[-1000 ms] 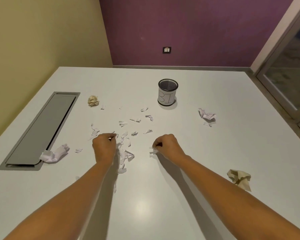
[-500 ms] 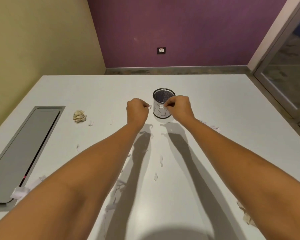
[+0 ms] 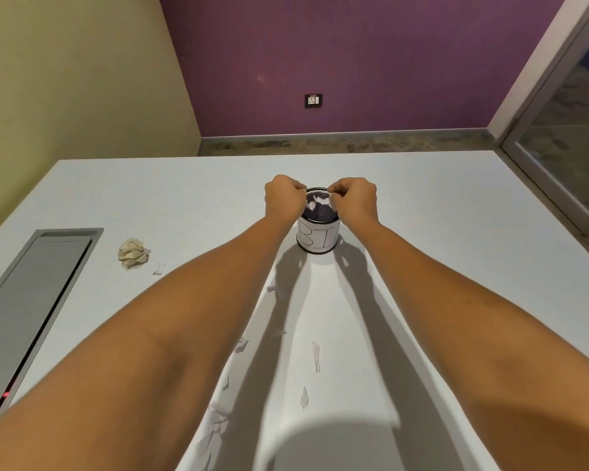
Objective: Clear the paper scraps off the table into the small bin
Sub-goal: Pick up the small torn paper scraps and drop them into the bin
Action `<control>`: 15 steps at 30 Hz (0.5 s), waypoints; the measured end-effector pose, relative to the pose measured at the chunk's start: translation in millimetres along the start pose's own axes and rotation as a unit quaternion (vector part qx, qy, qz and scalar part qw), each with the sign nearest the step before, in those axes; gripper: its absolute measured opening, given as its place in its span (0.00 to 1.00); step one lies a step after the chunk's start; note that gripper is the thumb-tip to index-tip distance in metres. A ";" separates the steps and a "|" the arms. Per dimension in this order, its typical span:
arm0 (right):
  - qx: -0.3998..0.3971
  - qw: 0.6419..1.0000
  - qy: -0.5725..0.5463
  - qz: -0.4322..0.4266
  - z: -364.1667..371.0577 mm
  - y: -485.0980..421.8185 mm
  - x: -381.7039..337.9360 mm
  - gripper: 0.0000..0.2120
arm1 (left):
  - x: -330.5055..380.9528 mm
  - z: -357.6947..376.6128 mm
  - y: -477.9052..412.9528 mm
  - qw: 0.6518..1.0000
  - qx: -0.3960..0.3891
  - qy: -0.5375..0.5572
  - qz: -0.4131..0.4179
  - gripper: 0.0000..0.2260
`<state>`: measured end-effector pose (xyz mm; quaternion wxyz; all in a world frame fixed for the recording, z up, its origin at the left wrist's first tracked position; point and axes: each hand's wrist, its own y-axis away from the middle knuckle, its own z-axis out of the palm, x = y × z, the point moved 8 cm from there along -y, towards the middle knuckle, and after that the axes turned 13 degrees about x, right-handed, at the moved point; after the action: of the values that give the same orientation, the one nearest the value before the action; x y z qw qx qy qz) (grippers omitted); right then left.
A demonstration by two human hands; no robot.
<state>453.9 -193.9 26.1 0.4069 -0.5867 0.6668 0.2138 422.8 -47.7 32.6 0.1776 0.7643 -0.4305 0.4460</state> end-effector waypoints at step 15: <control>-0.030 0.996 -0.066 -0.057 12.1 66.4 -11.9 0.11 | -118.0 -83.9 27.5 0.994 0.089 -0.055 -0.010 0.13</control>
<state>393.7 -162.8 15.8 0.4438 -0.6205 0.5971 0.2481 328.7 50.7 -23.7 0.0896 0.8048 -0.3901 0.4383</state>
